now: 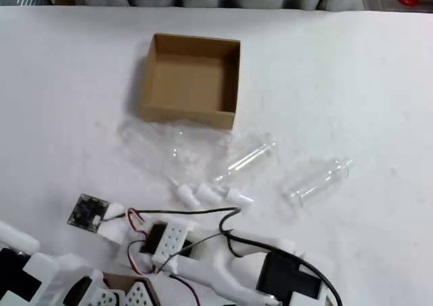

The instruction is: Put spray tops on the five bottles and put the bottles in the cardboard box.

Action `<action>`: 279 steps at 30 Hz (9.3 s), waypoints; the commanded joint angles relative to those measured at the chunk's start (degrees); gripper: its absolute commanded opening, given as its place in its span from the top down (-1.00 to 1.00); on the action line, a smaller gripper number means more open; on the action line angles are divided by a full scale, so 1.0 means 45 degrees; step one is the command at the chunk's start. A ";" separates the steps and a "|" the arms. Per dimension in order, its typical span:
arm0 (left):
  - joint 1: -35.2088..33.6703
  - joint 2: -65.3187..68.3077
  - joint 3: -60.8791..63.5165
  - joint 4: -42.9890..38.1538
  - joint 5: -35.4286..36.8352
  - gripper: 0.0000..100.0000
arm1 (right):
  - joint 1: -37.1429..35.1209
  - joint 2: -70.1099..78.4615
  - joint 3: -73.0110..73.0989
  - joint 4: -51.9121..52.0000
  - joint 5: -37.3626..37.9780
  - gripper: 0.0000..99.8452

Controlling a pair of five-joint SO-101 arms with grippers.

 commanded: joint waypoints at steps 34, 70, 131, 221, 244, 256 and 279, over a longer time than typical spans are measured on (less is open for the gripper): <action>-0.0029 -0.0186 -0.1485 0.0274 0.0098 0.93 | -0.0674 0.0440 -0.0645 -0.2139 -0.2579 0.69; 0.5343 -0.5187 0.3985 0.0703 0.2930 0.93 | 0.6593 -0.7277 -0.1231 0.8840 0.4825 0.97; 0.9387 -1.1907 2.0493 -1.0295 0.4103 0.93 | 2.6852 -0.1963 -0.5294 1.1067 1.5101 0.68; 1.0247 -1.1829 2.1001 -1.0999 0.2794 0.94 | 2.8884 0.0928 -0.4122 0.6476 0.3458 0.96; 1.0247 -1.1829 2.1001 -1.0979 0.2794 0.94 | 2.8239 0.3155 -1.0061 1.1067 0.1875 0.96; 1.0247 -1.1829 2.1021 -1.0979 0.2794 0.94 | 2.6227 0.3311 -1.0882 1.1790 -0.5294 0.67; 1.0247 -1.1829 2.1040 -1.0979 0.2774 0.94 | 2.5074 0.6281 -1.1780 1.0383 -0.8537 0.65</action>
